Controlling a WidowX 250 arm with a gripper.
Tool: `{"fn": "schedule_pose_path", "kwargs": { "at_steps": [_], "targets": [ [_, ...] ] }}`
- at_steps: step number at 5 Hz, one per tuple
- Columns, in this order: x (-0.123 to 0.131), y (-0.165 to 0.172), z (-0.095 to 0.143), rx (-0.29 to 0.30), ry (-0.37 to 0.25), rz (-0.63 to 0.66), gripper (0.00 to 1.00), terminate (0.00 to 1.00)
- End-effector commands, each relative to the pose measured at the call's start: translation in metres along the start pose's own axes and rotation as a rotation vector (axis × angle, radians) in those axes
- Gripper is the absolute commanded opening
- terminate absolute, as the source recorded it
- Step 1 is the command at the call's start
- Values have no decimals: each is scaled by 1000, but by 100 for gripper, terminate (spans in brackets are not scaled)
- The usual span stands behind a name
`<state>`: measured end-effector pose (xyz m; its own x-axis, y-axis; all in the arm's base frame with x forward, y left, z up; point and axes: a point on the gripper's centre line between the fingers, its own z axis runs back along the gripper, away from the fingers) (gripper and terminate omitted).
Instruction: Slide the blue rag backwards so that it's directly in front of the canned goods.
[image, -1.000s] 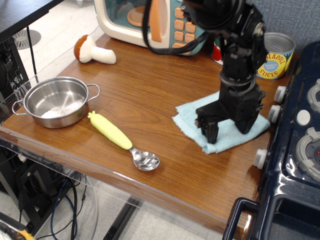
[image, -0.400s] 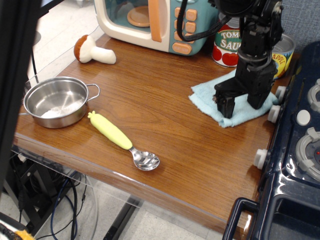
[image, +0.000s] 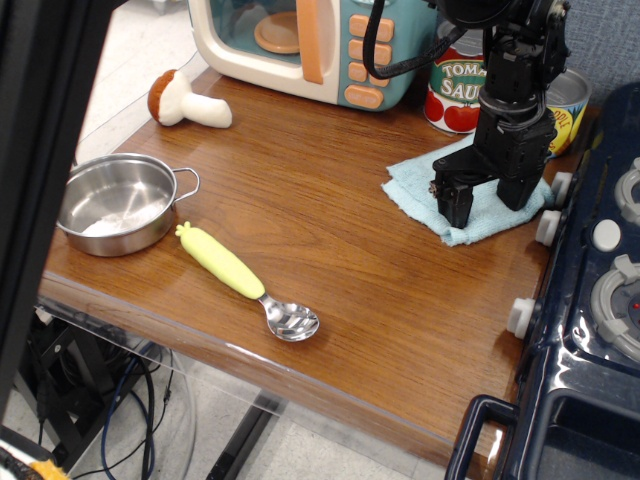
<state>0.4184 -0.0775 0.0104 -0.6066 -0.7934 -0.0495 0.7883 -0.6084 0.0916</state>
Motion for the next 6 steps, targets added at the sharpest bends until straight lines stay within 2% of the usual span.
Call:
{"fn": "schedule_pose_path", "kwargs": {
  "at_steps": [1,2,3,4,6],
  "targets": [
    [-16,-13,31,56,1,27,100,0],
    [-20,-17,59,118,9,31,100,0],
    [-21,-26,74,134,17,41,100,0],
    [-18,-32,85,152,24,38,100,0],
    [-18,-32,85,152,24,38,100,0]
  ]
}}
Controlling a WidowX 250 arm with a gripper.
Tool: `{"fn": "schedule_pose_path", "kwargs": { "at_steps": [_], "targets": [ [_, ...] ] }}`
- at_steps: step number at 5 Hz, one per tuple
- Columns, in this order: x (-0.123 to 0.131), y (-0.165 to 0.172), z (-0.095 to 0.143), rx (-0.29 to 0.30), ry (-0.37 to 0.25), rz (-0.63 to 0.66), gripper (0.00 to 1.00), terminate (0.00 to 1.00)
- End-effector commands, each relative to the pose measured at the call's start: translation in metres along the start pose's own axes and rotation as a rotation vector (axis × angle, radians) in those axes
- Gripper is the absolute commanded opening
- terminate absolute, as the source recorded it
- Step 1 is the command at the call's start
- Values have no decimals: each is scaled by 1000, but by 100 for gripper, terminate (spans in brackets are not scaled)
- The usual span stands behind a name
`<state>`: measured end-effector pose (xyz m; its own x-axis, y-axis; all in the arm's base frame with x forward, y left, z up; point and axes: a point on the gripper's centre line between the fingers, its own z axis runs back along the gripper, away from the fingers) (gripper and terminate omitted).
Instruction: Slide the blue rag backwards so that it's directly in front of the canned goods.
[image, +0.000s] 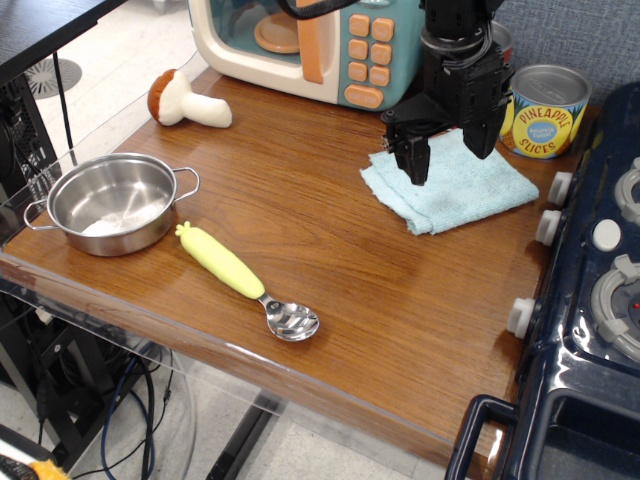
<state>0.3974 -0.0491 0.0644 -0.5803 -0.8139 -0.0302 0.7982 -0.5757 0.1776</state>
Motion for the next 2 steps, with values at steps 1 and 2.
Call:
{"fn": "schedule_pose_path", "kwargs": {
  "at_steps": [1,2],
  "targets": [
    [-5,0,29,67,38,0,100,0],
    [-5,0,29,67,38,0,100,100]
  ]
}}
